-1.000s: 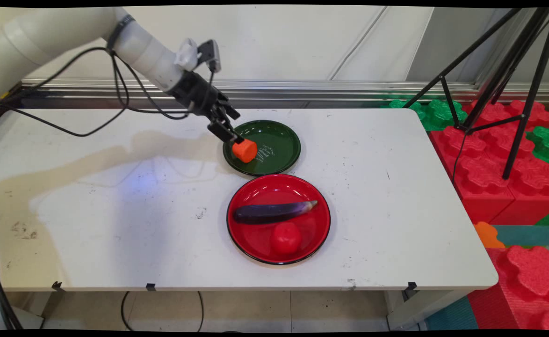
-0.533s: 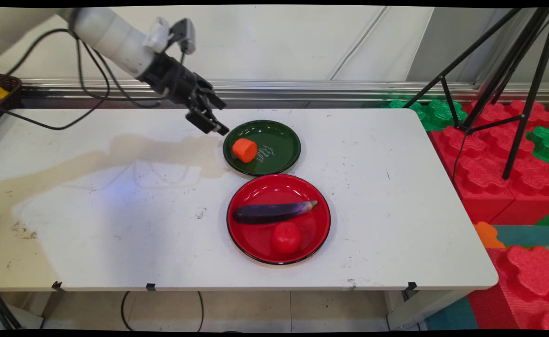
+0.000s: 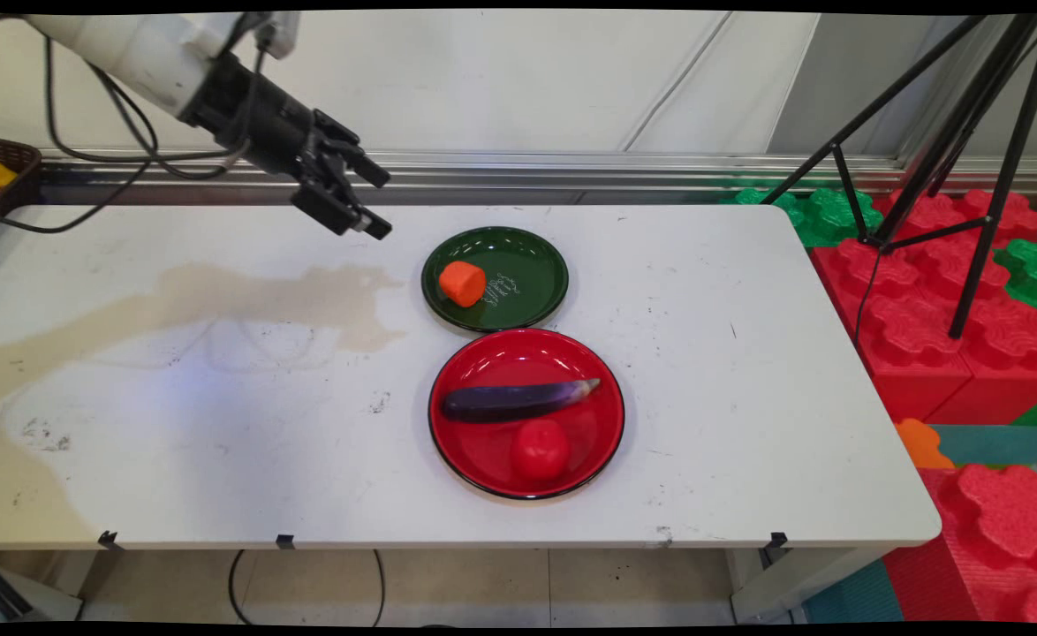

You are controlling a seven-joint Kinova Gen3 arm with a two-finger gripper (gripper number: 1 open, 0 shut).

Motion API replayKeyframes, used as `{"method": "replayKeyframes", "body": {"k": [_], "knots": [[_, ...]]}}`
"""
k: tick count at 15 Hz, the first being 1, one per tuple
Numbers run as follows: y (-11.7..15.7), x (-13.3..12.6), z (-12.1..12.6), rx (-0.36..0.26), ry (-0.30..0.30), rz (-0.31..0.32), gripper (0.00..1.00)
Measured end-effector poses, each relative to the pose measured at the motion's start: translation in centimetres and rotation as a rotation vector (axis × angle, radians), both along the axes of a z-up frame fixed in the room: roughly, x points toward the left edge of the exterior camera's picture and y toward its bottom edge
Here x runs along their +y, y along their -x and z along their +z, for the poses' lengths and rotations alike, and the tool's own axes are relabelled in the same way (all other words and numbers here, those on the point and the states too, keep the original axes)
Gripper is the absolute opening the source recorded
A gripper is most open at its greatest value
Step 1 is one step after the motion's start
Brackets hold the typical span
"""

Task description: Pick up the eggplant from the red plate

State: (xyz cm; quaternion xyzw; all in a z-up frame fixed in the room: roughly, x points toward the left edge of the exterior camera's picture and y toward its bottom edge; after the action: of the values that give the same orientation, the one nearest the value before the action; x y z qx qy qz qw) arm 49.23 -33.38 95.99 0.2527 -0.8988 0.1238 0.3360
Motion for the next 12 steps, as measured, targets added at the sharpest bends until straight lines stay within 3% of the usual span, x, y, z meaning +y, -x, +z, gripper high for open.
{"method": "replayKeyframes", "body": {"k": [12], "knots": [[0.3,2.3,2.2,0.035,-0.021,-0.022,1.00]]}}
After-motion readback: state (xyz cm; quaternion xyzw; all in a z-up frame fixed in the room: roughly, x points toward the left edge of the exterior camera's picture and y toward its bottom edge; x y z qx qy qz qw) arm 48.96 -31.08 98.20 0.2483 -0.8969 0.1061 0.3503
